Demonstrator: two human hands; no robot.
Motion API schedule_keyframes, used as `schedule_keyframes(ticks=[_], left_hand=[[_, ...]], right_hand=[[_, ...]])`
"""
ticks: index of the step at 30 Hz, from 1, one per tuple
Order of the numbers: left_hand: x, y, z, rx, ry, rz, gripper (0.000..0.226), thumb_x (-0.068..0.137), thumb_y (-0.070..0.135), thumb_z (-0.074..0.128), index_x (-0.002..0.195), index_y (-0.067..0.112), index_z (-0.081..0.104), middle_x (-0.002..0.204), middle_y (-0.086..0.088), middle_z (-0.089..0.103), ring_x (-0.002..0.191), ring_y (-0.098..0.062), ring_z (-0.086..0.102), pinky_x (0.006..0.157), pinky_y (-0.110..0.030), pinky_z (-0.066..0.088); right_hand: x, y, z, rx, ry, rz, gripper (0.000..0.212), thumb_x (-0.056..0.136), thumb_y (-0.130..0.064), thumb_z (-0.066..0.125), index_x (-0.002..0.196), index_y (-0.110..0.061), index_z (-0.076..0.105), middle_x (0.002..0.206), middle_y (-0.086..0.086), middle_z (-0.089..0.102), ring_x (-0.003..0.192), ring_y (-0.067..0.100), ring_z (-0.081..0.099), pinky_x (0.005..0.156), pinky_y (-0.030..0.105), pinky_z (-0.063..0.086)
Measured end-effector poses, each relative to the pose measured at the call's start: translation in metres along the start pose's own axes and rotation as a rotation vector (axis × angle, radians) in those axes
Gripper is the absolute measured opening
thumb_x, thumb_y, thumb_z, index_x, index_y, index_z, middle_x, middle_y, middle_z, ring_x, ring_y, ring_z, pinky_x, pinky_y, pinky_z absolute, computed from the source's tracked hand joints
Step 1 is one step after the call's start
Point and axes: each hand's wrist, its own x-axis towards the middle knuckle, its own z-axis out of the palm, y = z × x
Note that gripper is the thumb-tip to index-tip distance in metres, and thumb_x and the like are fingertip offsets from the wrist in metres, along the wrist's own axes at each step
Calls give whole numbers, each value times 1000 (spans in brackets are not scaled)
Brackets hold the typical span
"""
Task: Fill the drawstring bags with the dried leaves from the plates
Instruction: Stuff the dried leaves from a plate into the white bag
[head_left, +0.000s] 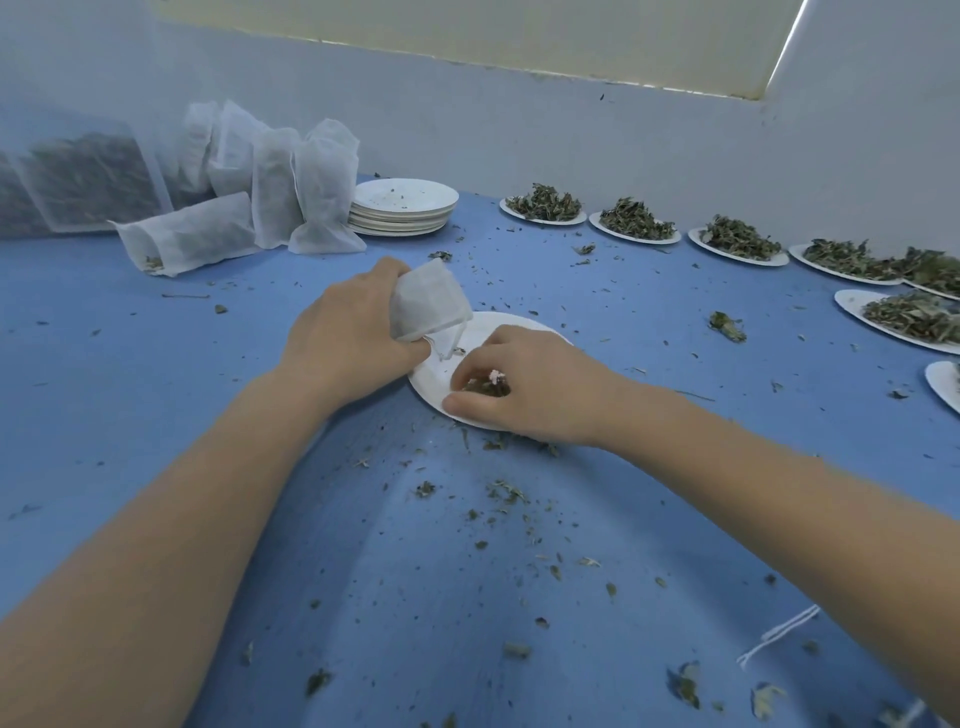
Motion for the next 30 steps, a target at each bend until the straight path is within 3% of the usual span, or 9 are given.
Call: schedule_keyframes(ticks=[4,8,11,14,16,20,22,28,30], left_hand=[[-1,1,0,0,-9,-6,51,73,33,67,118,27,44,103,2,57,84,-16,40,68,-30,32],[-1,0,-1,0,-12,-6,50,74,34,66,119,26,44,105,0,58,85,-17,41,69,-30,33],[-2,1,-1,0,-18,-8,50,74,34,66,119,27,44,106,0,58,86,-16,41,69,-30,33],[-2,1,-1,-4,-27,-8,50,74,33,66,119,27,44,106,1,57,88,-17,43,70,-31,34],[-2,2,-2,-8,-29,-9,50,74,32,66,119,27,44,105,2,57,88,-18,44,69,-30,34],[-2,2,-3,-1,-40,12,51,73,31,67,118,29,45,104,4,56,88,-17,42,70,-30,34],[-3,4,-3,15,-40,46,51,71,30,68,117,29,46,101,5,57,86,-16,42,69,-30,33],[-3,7,0,-39,1,53,54,67,28,69,116,29,47,93,10,53,85,-17,48,67,-29,37],[-2,6,0,-127,13,13,52,65,29,70,112,30,47,92,10,56,86,-18,51,66,-31,40]], right_hand=[[-6,-3,7,99,85,-38,24,86,-36,64,99,-18,73,107,-2,61,87,9,52,76,16,36],[-4,-2,12,165,123,-36,20,86,-15,59,89,3,69,94,20,67,87,35,56,63,24,37],[0,0,11,198,112,-17,20,84,-8,56,91,7,67,94,24,65,82,40,52,57,23,28],[4,4,-2,252,74,37,16,83,-13,63,87,-1,74,76,8,72,66,15,61,53,17,40],[8,14,-17,374,115,113,10,82,-18,69,84,-12,77,62,-7,68,50,-3,55,43,8,35],[16,26,-44,513,266,209,4,80,-21,73,80,-20,76,66,-2,70,60,4,58,43,11,35],[21,20,-50,517,288,165,5,81,-19,72,82,-17,77,65,0,69,56,2,56,37,9,30],[38,-8,-54,429,251,-15,9,82,-13,69,87,-15,76,64,-3,66,36,-5,45,40,6,28],[43,-12,-49,398,277,-41,11,82,-13,67,88,-13,77,71,1,70,43,-5,45,45,8,33]])
